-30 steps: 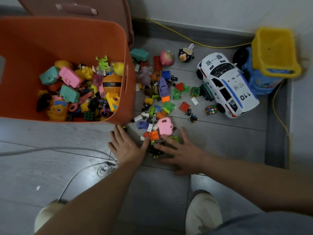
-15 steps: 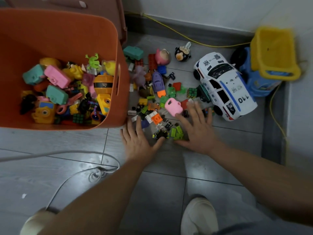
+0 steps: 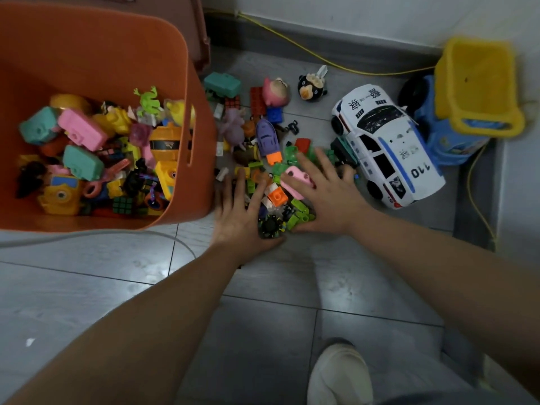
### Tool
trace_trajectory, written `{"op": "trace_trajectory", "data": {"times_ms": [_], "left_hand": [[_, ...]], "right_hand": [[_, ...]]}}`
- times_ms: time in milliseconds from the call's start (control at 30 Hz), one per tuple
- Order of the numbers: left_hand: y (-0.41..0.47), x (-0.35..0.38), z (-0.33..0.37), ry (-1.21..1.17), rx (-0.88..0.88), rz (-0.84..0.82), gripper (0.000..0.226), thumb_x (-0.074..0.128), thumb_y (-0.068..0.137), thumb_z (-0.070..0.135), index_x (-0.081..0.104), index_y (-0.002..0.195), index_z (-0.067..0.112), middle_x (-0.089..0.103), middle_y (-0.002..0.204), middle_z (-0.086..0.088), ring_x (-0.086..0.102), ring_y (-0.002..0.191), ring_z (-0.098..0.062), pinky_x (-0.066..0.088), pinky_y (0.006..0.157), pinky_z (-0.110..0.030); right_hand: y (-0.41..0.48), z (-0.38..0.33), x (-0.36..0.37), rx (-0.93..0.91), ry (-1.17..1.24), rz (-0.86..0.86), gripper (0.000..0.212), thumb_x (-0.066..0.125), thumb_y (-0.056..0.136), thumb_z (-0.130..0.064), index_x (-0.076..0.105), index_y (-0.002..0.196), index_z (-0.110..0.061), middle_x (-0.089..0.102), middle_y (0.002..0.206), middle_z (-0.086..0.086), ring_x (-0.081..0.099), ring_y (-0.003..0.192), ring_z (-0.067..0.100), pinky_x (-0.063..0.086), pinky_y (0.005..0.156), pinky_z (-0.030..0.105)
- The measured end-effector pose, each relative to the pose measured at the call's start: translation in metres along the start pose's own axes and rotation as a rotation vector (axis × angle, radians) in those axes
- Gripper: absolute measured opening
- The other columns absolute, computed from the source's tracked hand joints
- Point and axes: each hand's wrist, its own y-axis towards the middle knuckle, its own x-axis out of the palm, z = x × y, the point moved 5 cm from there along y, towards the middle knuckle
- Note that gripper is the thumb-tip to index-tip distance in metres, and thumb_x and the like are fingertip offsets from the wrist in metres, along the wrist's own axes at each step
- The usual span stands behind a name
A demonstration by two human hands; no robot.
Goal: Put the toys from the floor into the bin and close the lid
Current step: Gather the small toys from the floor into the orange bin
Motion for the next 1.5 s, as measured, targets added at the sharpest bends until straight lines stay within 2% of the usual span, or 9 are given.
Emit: {"op": "trace_trajectory", "data": {"times_ms": [167,300,367,467,567,800,1000,1200,1500], "left_hand": [[0.0,0.0,0.007,-0.058,0.023,0.077,0.112,0.061,0.06,0.083,0.025,0.152,0.03,0.023,0.154,-0.018,0.034,0.132,-0.04,0.041,0.1,-0.056],[0.002,-0.001,0.01,-0.127,0.082,0.091,0.098,0.076,0.064,0.067,0.037,0.144,0.025,0.032,0.144,-0.015,0.055,0.11,-0.036,0.054,0.085,-0.045],[0.005,-0.004,0.013,-0.145,0.055,-0.009,0.093,0.078,0.069,0.057,0.034,0.146,0.028,0.028,0.145,-0.01,0.06,0.1,-0.034,0.055,0.076,-0.04],[0.004,-0.012,0.018,-0.153,0.003,-0.085,0.083,0.076,0.077,0.046,0.034,0.147,0.033,0.032,0.136,-0.003,0.062,0.09,-0.033,0.053,0.07,-0.038],[0.006,-0.022,0.022,-0.25,-0.081,-0.07,0.071,0.075,0.076,0.04,0.046,0.14,0.031,0.043,0.127,-0.003,0.062,0.095,-0.034,0.052,0.078,-0.038],[0.008,-0.056,0.018,-0.362,-0.195,-0.014,0.064,0.08,0.072,0.038,0.059,0.131,0.028,0.062,0.12,-0.008,0.058,0.114,-0.031,0.049,0.09,-0.037],[-0.011,-0.099,0.029,-0.379,-0.092,0.057,0.058,0.082,0.073,0.035,0.061,0.126,0.027,0.067,0.119,-0.006,0.06,0.112,-0.028,0.049,0.089,-0.034],[-0.02,-0.154,0.044,-0.372,0.01,0.094,0.05,0.079,0.073,0.034,0.06,0.119,0.027,0.071,0.107,-0.002,0.065,0.101,-0.025,0.055,0.082,-0.039],[-0.021,-0.273,0.04,-0.269,0.112,0.315,0.049,0.078,0.072,0.038,0.06,0.117,0.028,0.072,0.104,-0.005,0.065,0.099,-0.031,0.051,0.079,-0.037]], "right_hand": [[0.003,-0.014,-0.003,-0.064,-0.037,0.049,0.096,0.049,0.069,-0.087,0.028,0.149,-0.039,0.043,0.143,0.012,0.035,0.133,0.036,0.046,0.089,0.059],[0.004,-0.014,-0.002,-0.089,0.045,0.072,0.084,0.062,0.072,-0.072,0.039,0.143,-0.033,0.047,0.131,0.013,0.04,0.122,0.034,0.057,0.072,0.047],[0.006,-0.012,-0.003,-0.069,0.124,0.044,0.083,0.064,0.07,-0.066,0.04,0.142,-0.032,0.047,0.128,0.014,0.042,0.117,0.035,0.056,0.076,0.047],[0.007,-0.015,-0.005,-0.03,0.213,-0.005,0.07,0.072,0.073,-0.041,0.045,0.136,-0.027,0.047,0.125,0.014,0.042,0.113,0.037,0.05,0.088,0.051],[0.004,-0.022,-0.002,0.032,0.248,-0.047,0.064,0.072,0.076,-0.021,0.046,0.134,-0.025,0.046,0.123,0.014,0.043,0.11,0.038,0.047,0.092,0.049],[-0.022,-0.014,-0.021,0.233,0.574,0.052,0.061,0.068,0.073,0.001,0.051,0.126,-0.024,0.049,0.113,0.01,0.054,0.099,0.033,0.049,0.076,0.04],[-0.046,-0.021,-0.061,0.248,0.614,0.11,0.062,0.069,0.072,0.001,0.051,0.126,-0.026,0.052,0.112,0.009,0.054,0.101,0.032,0.049,0.083,0.043],[-0.074,-0.027,-0.131,0.214,0.601,0.271,0.06,0.071,0.073,-0.002,0.053,0.125,-0.027,0.046,0.108,0.0,0.049,0.096,0.023,0.039,0.075,0.033],[-0.082,-0.036,-0.245,0.186,0.588,0.485,0.055,0.068,0.071,0.0,0.056,0.121,-0.023,0.058,0.118,0.007,0.052,0.102,0.025,0.034,0.074,0.029]]}}
